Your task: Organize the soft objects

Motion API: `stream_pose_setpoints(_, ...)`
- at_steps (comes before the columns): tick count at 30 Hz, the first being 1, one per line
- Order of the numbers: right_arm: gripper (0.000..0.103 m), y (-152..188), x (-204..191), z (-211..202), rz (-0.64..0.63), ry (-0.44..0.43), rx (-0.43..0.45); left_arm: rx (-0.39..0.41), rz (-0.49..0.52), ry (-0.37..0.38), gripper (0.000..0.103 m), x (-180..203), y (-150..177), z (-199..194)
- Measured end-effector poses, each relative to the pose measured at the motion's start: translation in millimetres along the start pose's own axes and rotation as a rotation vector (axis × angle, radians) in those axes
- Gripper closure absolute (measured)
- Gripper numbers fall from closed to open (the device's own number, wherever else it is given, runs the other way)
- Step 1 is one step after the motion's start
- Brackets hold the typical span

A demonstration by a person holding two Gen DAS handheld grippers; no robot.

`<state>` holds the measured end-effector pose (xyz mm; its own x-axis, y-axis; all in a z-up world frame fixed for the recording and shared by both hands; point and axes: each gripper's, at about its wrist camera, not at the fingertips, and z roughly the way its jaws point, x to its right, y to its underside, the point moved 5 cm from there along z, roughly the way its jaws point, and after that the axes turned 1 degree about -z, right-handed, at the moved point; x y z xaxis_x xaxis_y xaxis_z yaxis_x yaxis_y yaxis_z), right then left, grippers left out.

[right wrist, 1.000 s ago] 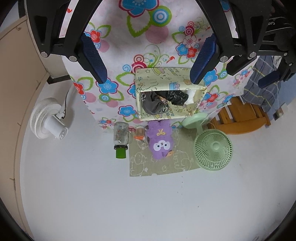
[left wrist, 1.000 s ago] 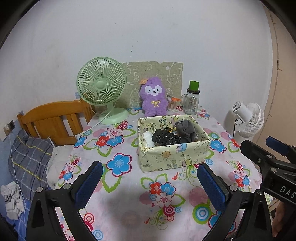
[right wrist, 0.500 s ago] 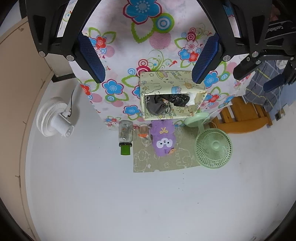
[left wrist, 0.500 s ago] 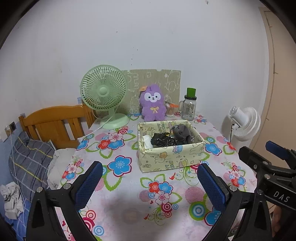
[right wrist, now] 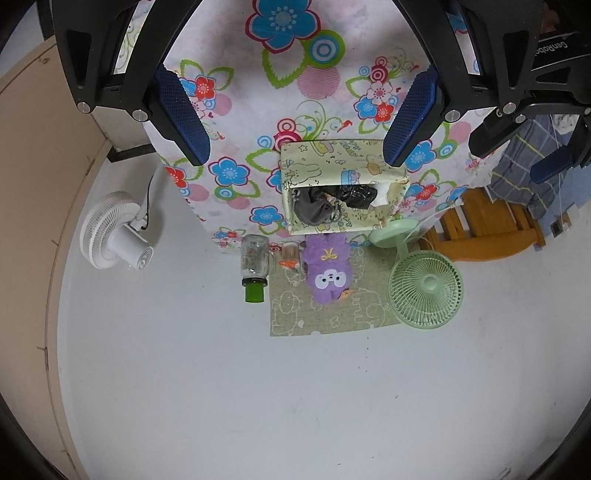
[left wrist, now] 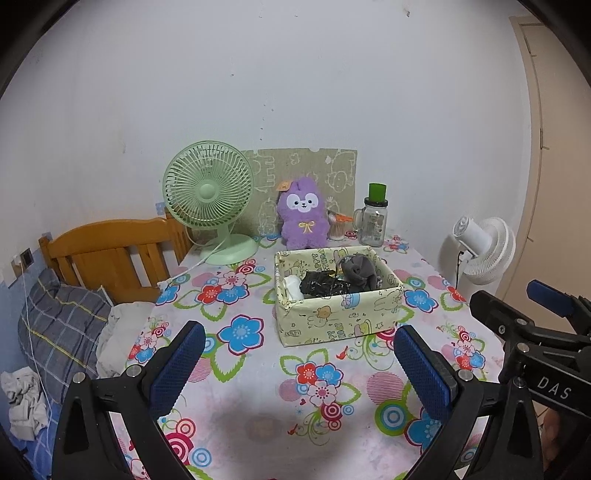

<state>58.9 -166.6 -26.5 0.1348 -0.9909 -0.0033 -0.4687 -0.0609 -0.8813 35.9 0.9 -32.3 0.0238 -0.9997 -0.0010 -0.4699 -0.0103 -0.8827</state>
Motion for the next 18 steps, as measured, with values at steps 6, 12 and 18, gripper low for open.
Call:
stream_pose_setpoints(6,0.007,0.0,-2.7,0.2,-0.002,0.000,-0.001,-0.001,-0.002,0.000,0.000,-2.9,0.7,-0.5)
stream_pose_setpoints(12,0.007,-2.1,-2.8,-0.2,-0.010,0.012,0.009,0.000,-0.005,-0.001,0.000,-3.7,1.0,-1.5)
stream_pose_setpoints(18,0.007,-3.1,-3.6,2.9,-0.003,0.003,0.006,-0.001,-0.005,-0.003,0.000,-5.1,0.0,1.2)
